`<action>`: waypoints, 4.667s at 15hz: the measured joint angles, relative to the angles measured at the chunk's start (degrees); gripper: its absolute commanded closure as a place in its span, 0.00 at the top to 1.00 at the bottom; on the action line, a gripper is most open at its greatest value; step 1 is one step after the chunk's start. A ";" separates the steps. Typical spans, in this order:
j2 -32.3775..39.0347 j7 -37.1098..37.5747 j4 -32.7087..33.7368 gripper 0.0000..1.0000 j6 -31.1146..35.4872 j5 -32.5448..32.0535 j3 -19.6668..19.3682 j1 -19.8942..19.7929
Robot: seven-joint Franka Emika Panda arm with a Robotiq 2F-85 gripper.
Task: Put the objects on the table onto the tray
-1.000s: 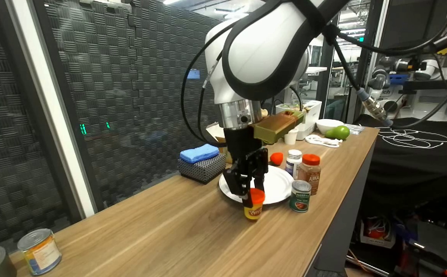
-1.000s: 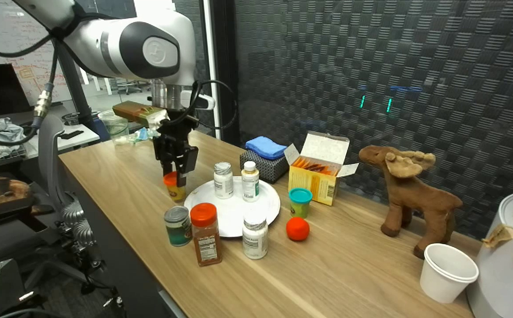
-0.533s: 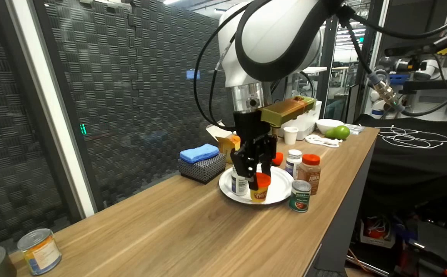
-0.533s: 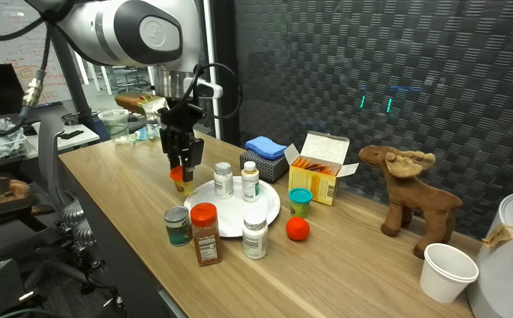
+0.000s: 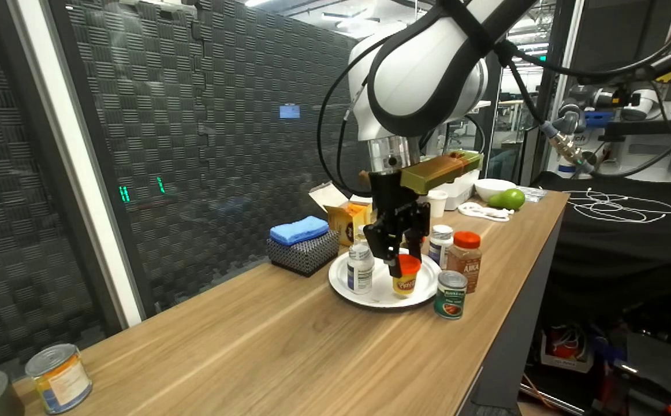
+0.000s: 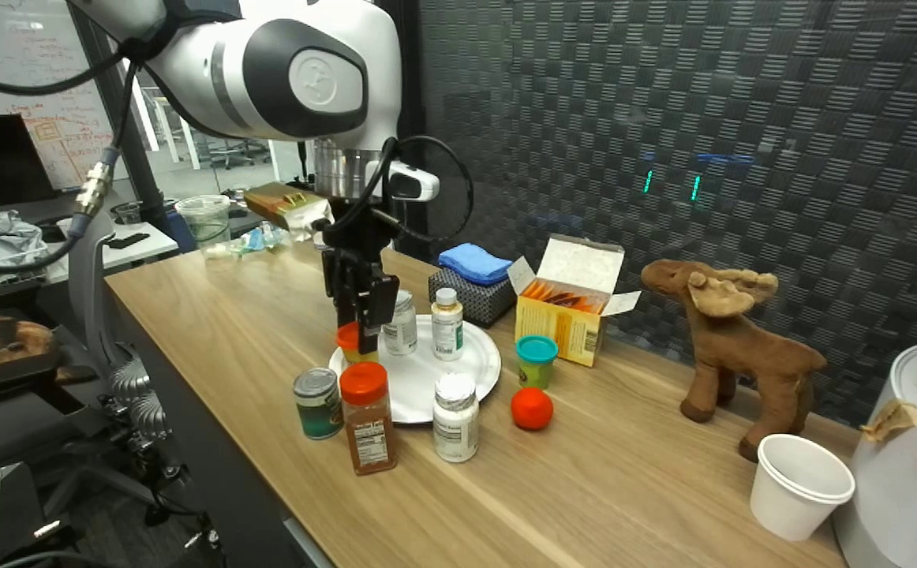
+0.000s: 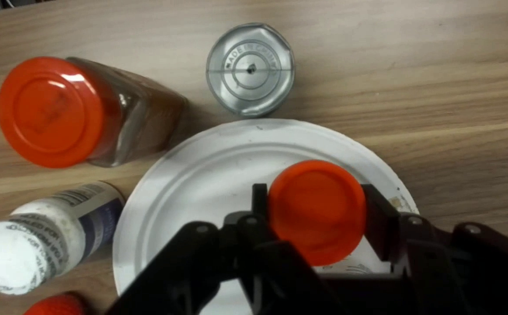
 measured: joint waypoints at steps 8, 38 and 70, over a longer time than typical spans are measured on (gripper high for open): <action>2.69 0.34 2.30 0.29 0.00 0.05 0.28 -0.06; -14.75 15.95 -17.63 1.00 5.57 4.56 0.53 -0.67; -8.93 15.96 -14.67 0.21 6.67 9.09 -0.13 -3.72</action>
